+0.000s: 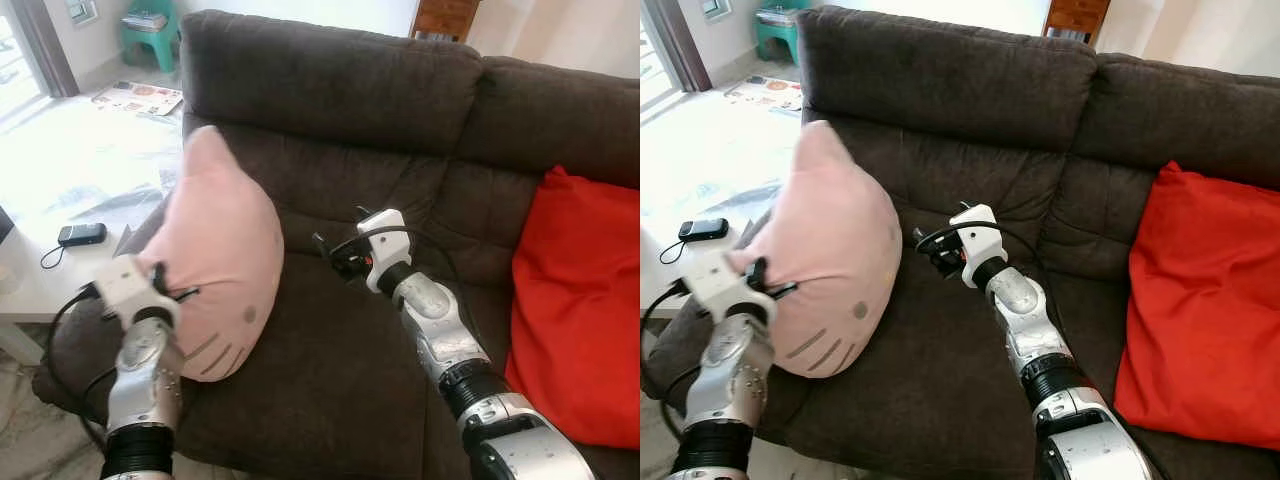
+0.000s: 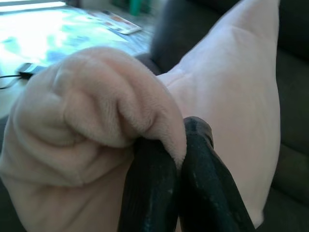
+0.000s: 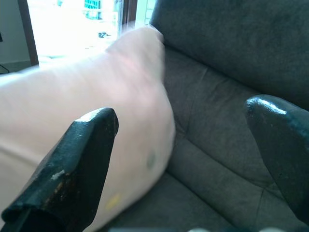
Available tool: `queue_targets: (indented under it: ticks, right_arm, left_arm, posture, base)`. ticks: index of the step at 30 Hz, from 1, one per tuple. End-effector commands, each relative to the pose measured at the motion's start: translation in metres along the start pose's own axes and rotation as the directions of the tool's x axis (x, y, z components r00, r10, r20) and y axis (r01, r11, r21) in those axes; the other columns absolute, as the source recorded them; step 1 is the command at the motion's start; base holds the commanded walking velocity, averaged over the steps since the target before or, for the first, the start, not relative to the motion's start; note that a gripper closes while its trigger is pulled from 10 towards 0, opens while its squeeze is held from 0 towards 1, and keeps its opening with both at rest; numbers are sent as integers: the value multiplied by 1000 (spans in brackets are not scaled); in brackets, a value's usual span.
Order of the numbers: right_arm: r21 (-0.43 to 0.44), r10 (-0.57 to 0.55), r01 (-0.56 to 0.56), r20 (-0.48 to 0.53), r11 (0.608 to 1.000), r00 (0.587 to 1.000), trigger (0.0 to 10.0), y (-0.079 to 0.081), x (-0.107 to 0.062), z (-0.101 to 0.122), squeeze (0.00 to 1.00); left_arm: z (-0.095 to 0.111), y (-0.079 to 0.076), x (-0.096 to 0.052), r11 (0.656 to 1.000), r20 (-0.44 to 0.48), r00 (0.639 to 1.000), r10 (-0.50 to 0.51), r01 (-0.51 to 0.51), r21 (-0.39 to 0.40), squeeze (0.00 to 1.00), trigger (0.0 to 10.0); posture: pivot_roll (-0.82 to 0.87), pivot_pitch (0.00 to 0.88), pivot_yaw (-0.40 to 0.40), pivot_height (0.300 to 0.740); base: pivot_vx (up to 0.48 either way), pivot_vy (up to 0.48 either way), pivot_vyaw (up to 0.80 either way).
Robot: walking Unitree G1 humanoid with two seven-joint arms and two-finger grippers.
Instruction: Move the pillow to the sofa from floor
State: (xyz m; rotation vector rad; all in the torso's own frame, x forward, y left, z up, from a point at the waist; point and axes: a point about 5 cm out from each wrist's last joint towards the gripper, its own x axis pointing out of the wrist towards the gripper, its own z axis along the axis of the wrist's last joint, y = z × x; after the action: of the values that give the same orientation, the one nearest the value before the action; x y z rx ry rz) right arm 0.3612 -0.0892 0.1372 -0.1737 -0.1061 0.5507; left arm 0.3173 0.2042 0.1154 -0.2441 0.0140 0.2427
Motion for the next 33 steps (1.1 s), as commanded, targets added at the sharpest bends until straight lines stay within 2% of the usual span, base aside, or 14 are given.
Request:
queue_targets:
  ticks: [1,6,8,12,14,17,20,21,22,23,24,33]
  right_arm:
    - [-1,-3,3,-7,1000,1000,10000,-2,-2,-1,0]
    - [2,-5,5,-7,1000,1000,10000,-2,-2,-1,0]
    - [4,-6,6,-6,1000,1000,10000,-1,-2,-1,0]
    - [6,-9,9,-7,1000,1000,10000,-1,-3,-1,0]
    - [8,-10,10,-6,1000,1000,10000,-1,-3,-1,0]
    - [5,-14,14,-6,1000,1000,10000,-2,-3,-1,0]
    - [5,-19,19,4,1000,1000,10000,-4,-4,0,0]
    - [-3,-23,23,-3,1000,1000,10000,-6,-5,-1,0]
    - [-4,-26,26,-6,1000,1000,10000,-6,-6,-2,0]
    - [-3,-28,28,-7,1000,1000,10000,-7,-6,-2,0]
    - [-3,-30,30,-8,1000,1000,10000,-7,-6,-3,0]
    - [0,-38,38,-6,999,999,10000,-7,-6,-3,0]
  left_arm:
    - [3,-4,1,998,-2,999,-45,45,37,0,10000]
    - [-3,2,-2,994,-41,997,-66,69,81,0,10000]
    - [0,7,-3,996,-14,999,-34,35,76,0,10000]
    - [3,8,-5,999,18,1000,5,-5,38,0,10000]
    - [1,7,-7,999,20,999,36,-36,8,0,10000]
    - [0,1,-9,999,27,999,32,-32,0,0,10000]
    - [2,-4,-11,1000,52,999,14,-15,7,0,10000]
    - [3,-2,-12,999,66,998,25,-27,40,0,10000]
    - [5,-1,-12,998,77,997,30,-34,52,145,10000]
    - [6,0,-12,998,86,996,36,-40,50,675,10000]
    - [7,2,-12,998,93,995,43,-47,45,1000,10000]
    - [14,5,-12,996,121,991,63,-70,49,1000,10000]
  posture:
    - [78,52,-90,740]
    - [82,54,-91,740]
    - [82,54,-91,740]
    - [86,52,-89,740]
    - [87,53,-89,740]
    - [87,53,-89,740]
    - [78,51,-88,740]
    - [78,51,-88,740]
    - [79,51,-88,740]
    - [81,50,-88,740]
    - [82,51,-88,740]
    - [82,44,-86,740]
  base:
    - [0,0,0]
    - [0,0,0]
    - [0,0,0]
    - [0,0,0]
    - [0,0,0]
    - [0,0,0]
    - [0,0,0]
    - [0,0,0]
    - [0,0,0]
    - [0,0,0]
    - [0,0,0]
    - [0,0,0]
